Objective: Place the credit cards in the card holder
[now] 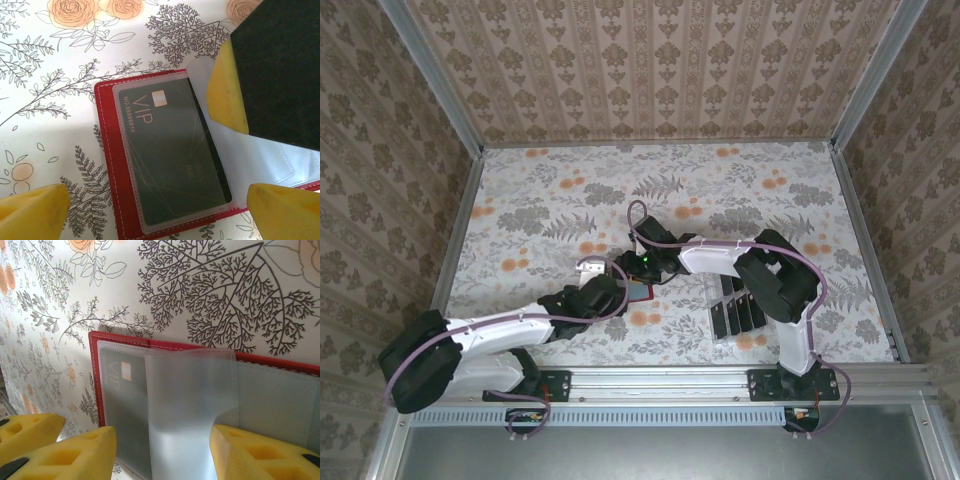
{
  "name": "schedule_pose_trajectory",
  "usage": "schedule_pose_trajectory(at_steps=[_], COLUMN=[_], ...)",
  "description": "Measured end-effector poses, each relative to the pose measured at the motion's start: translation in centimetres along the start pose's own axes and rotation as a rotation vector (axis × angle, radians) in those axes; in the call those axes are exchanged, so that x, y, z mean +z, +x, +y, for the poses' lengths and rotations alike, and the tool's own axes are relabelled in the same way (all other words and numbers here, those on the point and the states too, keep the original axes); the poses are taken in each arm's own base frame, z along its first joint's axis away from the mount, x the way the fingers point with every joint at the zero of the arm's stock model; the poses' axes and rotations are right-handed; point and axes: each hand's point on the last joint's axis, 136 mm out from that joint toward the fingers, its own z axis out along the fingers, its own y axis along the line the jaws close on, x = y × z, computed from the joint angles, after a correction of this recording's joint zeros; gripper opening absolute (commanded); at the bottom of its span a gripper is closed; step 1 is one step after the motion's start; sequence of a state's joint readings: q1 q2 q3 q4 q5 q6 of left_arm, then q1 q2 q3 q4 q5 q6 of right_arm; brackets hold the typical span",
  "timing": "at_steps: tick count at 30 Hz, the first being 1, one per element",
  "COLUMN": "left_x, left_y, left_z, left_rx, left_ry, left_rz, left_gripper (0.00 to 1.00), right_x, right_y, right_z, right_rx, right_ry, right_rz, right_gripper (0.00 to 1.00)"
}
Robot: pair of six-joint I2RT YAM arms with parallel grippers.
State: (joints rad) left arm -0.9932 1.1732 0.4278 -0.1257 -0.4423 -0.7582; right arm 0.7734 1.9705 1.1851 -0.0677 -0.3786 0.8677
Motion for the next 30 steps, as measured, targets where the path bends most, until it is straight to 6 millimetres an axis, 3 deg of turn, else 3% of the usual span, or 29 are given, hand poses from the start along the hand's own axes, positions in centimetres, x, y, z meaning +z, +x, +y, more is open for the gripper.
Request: schedule_pose_trajectory(at_steps=[18, 30], left_x=[1.4, 1.9], left_y=[1.1, 1.8], left_z=[0.9, 1.6], left_rx=[-0.016, -0.028], left_ry=[-0.085, -0.12], left_rz=[0.036, 0.047], left_gripper=[1.0, 1.0], right_x=[-0.2, -4.3], right_y=[-0.3, -2.8], right_z=[-0.1, 1.3], right_rx=[0.006, -0.007], right_ry=[-0.002, -0.034], right_rz=[-0.003, -0.09], right_gripper=[0.55, 0.55])
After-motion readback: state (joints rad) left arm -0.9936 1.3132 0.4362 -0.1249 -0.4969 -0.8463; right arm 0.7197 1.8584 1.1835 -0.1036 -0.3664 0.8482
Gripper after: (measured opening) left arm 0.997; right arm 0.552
